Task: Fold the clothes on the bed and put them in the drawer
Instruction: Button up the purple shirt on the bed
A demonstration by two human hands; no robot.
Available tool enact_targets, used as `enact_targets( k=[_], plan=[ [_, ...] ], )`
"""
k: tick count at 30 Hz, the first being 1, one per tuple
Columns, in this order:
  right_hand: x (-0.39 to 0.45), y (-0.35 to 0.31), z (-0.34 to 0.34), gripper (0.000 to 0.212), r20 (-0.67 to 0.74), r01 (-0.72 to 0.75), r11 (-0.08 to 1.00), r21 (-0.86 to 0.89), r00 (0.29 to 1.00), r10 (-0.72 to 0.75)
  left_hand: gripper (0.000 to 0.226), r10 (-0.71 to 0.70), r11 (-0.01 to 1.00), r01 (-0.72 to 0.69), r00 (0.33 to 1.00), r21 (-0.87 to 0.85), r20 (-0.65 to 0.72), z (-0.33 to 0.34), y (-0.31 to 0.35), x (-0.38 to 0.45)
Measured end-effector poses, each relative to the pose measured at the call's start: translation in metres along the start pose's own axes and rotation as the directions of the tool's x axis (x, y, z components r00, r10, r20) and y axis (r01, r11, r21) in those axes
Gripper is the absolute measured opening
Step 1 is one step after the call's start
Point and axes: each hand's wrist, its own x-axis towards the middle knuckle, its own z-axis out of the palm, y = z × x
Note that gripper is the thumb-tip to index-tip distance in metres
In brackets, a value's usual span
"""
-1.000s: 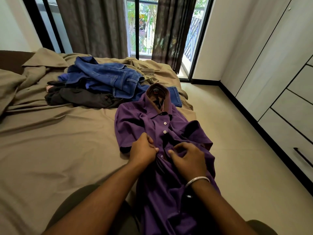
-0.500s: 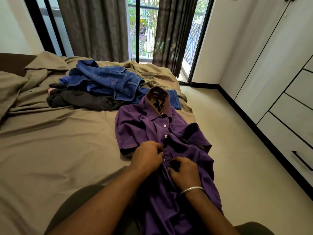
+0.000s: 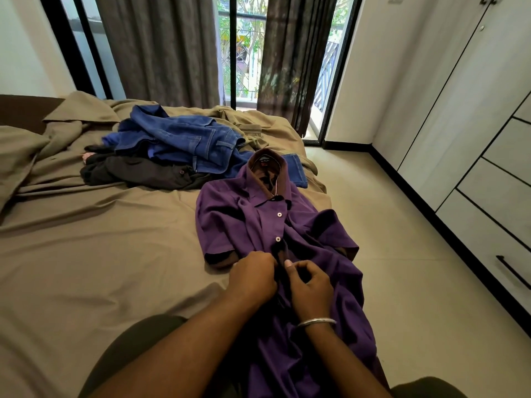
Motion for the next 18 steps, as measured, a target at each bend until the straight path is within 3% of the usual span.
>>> enact_targets(
  k=[9,13,15,18],
  plan=[
    [-0.011,0.018,0.009,0.018,-0.027,0.136,0.989,-0.049,0.99,-0.138,0.018,-0.044,0.999,0.044,0.999,-0.01,-0.018,0.012,0.001,0.001],
    [-0.013,0.018,0.009,0.024,-0.199,0.158,0.987,-0.039,0.966,-0.163,0.013,-0.199,0.926,0.207,0.978,-0.316,0.056,0.012,-0.002,0.008],
    [-0.012,0.021,0.011,0.021,-0.245,0.163,0.985,-0.051,0.954,-0.171,0.013,-0.216,0.842,0.24,0.971,-0.482,0.107,0.01,-0.003,0.01],
    [-0.011,0.028,0.011,0.013,-0.241,0.209,0.976,-0.055,0.946,-0.216,0.015,-0.197,0.79,0.232,0.973,-0.568,0.124,0.009,-0.002,0.011]
  ],
)
